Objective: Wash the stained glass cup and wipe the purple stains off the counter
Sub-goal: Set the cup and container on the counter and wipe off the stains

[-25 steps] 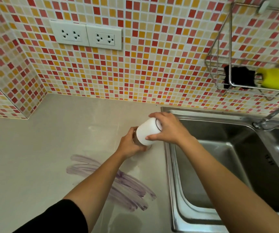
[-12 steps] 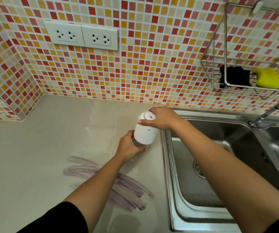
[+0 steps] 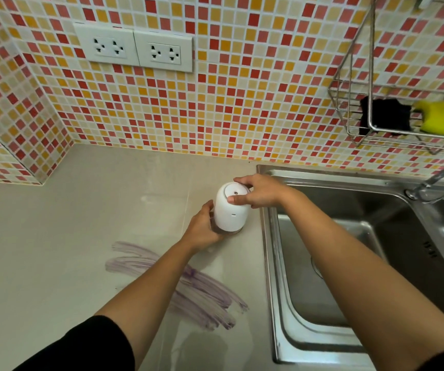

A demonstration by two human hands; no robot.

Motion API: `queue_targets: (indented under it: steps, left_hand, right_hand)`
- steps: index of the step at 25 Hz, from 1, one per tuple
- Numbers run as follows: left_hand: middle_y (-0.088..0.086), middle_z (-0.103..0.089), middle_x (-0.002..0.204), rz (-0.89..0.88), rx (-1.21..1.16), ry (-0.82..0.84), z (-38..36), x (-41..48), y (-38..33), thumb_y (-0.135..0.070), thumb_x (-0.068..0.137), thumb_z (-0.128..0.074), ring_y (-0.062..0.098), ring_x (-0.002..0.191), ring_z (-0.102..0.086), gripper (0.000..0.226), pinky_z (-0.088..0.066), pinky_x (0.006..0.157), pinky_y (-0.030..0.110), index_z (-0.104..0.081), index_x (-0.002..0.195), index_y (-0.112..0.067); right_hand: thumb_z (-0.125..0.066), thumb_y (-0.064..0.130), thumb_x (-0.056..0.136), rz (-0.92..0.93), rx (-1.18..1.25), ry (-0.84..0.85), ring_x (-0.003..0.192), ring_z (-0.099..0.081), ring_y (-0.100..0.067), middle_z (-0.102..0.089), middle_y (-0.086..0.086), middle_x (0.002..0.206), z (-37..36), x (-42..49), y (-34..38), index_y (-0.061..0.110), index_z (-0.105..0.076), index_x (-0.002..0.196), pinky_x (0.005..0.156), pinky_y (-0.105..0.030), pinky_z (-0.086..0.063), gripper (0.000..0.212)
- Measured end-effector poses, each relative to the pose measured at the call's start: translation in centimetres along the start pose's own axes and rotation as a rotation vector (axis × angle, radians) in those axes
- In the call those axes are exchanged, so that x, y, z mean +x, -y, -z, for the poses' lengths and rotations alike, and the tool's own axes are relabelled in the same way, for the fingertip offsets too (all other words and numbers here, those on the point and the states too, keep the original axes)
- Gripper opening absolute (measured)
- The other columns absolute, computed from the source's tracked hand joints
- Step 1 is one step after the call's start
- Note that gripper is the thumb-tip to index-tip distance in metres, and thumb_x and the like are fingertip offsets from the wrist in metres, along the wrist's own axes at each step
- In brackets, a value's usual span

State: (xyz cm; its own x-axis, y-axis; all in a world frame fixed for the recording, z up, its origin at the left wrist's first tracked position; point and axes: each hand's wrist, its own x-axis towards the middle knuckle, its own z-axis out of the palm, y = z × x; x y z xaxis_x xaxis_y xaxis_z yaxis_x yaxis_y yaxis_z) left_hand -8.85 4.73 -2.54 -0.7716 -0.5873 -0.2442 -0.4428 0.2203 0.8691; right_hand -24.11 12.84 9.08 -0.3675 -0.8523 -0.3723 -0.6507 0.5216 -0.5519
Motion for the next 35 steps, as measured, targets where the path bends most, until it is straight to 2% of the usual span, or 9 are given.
queue_targets:
  steps: [5,10,13,17,20,23,30,33,35]
  left_hand:
    - [0.012,-0.034,0.15,0.062,0.154,0.004,1.7,0.8,-0.2,0.003,0.077,-0.06,0.028,0.135,-0.036,0.084,-0.035,0.109,0.041,-0.02,0.148,-0.013]
    - [0.011,-0.032,0.151,0.1,0.275,-0.167,4.6,1.0,-2.2,0.006,0.084,-0.055,0.031,0.137,-0.033,0.073,-0.035,0.108,0.04,-0.023,0.147,-0.014]
    - [0.009,-0.038,0.148,0.009,0.29,-0.351,6.1,0.7,-6.0,-0.003,0.09,-0.054,0.03,0.134,-0.037,0.058,-0.035,0.106,0.039,-0.033,0.143,-0.015]
    - [0.007,-0.042,0.146,-0.283,0.284,-0.481,6.6,1.0,-14.4,-0.037,0.099,-0.037,0.026,0.133,-0.039,0.048,-0.032,0.107,0.041,-0.036,0.141,-0.014]
    - [0.006,-0.03,0.153,-0.457,0.312,-0.385,4.6,1.7,-21.5,-0.052,0.098,-0.027,0.024,0.14,-0.028,0.06,-0.023,0.111,0.039,-0.027,0.146,-0.016]
    - [0.006,-0.023,0.156,-0.596,0.373,-0.303,0.1,2.2,-27.6,-0.053,0.097,-0.027,0.022,0.143,-0.02,0.064,-0.016,0.113,0.035,-0.02,0.148,-0.016]
    - [0.016,-0.028,0.152,-0.749,0.535,-0.139,-11.3,3.6,-35.6,-0.03,0.099,-0.041,0.03,0.139,-0.026,0.055,-0.022,0.112,0.035,-0.023,0.146,-0.008]
    - [0.023,-0.047,0.134,-0.658,0.641,-0.14,-14.3,5.3,-37.0,-0.011,0.095,-0.046,0.036,0.12,-0.047,0.043,-0.042,0.096,0.04,-0.037,0.136,-0.002]
    - [0.023,-0.053,0.125,-0.582,0.675,-0.158,-15.7,6.8,-37.7,-0.012,0.095,-0.045,0.037,0.11,-0.052,0.036,-0.045,0.085,0.04,-0.044,0.129,0.0]
  right_hand:
    - [-0.066,0.051,0.078,-0.015,-0.012,0.011,0.128,-0.044,-0.026,-0.039,-0.003,0.147,-1.1,0.5,-0.9,0.021,-0.034,0.143,0.104,-0.038,-0.039,0.078]
    - [-0.062,0.052,0.081,0.002,-0.026,0.01,0.131,-0.04,-0.027,-0.034,-0.002,0.151,-2.1,0.5,-1.5,0.019,-0.029,0.145,0.106,-0.04,-0.034,0.079]
    - [-0.055,0.055,0.084,0.033,-0.088,-0.002,0.136,-0.034,-0.028,-0.028,-0.004,0.153,-1.7,-0.2,-1.0,0.019,-0.023,0.147,0.111,-0.045,-0.031,0.079]
    - [-0.035,0.06,0.09,0.199,-0.055,-0.46,0.131,-0.041,-0.024,-0.041,-0.005,0.146,4.9,-3.6,-0.5,0.021,-0.037,0.141,0.108,-0.047,-0.036,0.064]
    - [-0.025,0.068,0.087,0.324,-0.081,-0.711,0.129,-0.043,-0.022,-0.046,-0.006,0.141,12.0,-7.9,-3.0,0.022,-0.041,0.138,0.106,-0.039,-0.034,0.07]
    - [-0.021,0.064,0.088,0.245,-0.323,-0.829,0.138,-0.029,-0.024,-0.034,-0.009,0.15,17.4,-11.9,-8.6,0.017,-0.033,0.143,0.111,-0.036,-0.022,0.073]
    - [-0.015,0.051,0.095,-0.157,-0.742,-0.673,0.145,0.0,-0.021,0.001,-0.008,0.158,22.9,-19.3,-24.3,0.013,-0.003,0.149,0.116,-0.039,-0.003,0.066]
    - [-0.015,0.048,0.098,-0.193,-0.753,-0.563,0.145,0.004,-0.02,0.008,-0.006,0.158,23.7,-21.3,-27.5,0.015,0.006,0.148,0.116,-0.039,-0.001,0.064]
    - [-0.017,0.048,0.098,-0.154,-0.747,-0.564,0.145,0.006,-0.021,0.01,-0.007,0.157,23.4,-21.4,-28.3,0.016,0.009,0.148,0.116,-0.037,0.0,0.064]
